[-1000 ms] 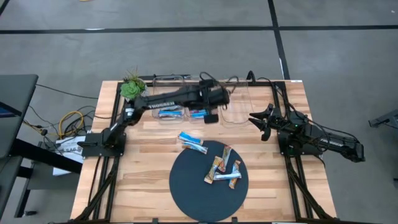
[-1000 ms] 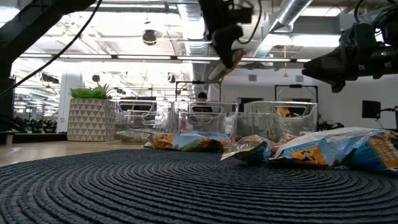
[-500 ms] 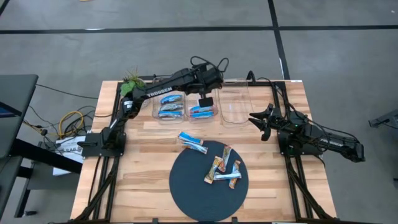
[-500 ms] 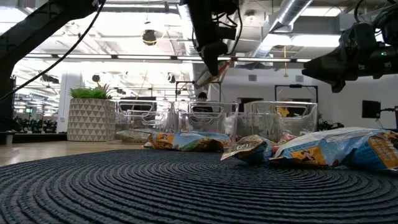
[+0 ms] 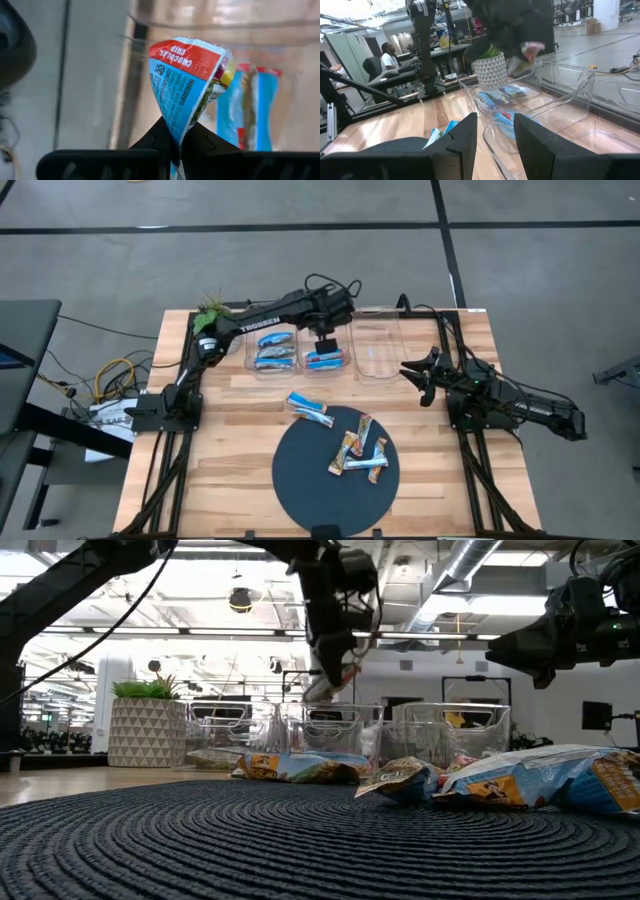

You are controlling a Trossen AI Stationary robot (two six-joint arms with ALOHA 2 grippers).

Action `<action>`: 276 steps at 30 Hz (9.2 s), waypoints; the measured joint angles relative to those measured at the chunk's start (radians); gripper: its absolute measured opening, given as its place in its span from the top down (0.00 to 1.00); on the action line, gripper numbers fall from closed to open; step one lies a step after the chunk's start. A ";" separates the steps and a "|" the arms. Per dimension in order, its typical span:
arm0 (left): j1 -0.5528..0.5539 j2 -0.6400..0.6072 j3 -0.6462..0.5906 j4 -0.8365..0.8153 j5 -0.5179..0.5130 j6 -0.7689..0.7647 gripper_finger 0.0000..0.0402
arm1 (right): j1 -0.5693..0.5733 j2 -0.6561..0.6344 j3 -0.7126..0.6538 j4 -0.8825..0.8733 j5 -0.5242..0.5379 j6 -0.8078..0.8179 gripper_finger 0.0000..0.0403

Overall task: Pick and place Granola Bars by type
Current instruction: Put the red granola bar into the middle transparent bin

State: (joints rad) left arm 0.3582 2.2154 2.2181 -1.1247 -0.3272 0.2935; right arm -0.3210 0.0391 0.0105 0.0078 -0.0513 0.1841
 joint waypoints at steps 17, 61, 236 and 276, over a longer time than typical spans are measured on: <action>0.040 0.000 -0.283 0.181 0.081 0.067 0.97 | 0.000 0.000 0.000 0.000 0.000 0.000 0.69; 0.068 0.011 -0.291 0.281 0.209 0.036 0.72 | 0.000 0.000 0.000 0.000 0.000 0.000 0.70; -0.528 0.225 -0.196 0.510 0.278 -1.245 0.89 | 0.000 0.006 0.000 0.000 0.000 0.000 0.69; -0.479 0.125 0.137 -0.078 0.120 -0.747 0.90 | 0.000 0.007 0.000 0.000 0.000 0.000 0.70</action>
State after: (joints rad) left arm -0.1207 2.3401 2.3554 -1.2023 -0.2067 -0.4538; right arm -0.3213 0.0460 0.0109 0.0078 -0.0513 0.1841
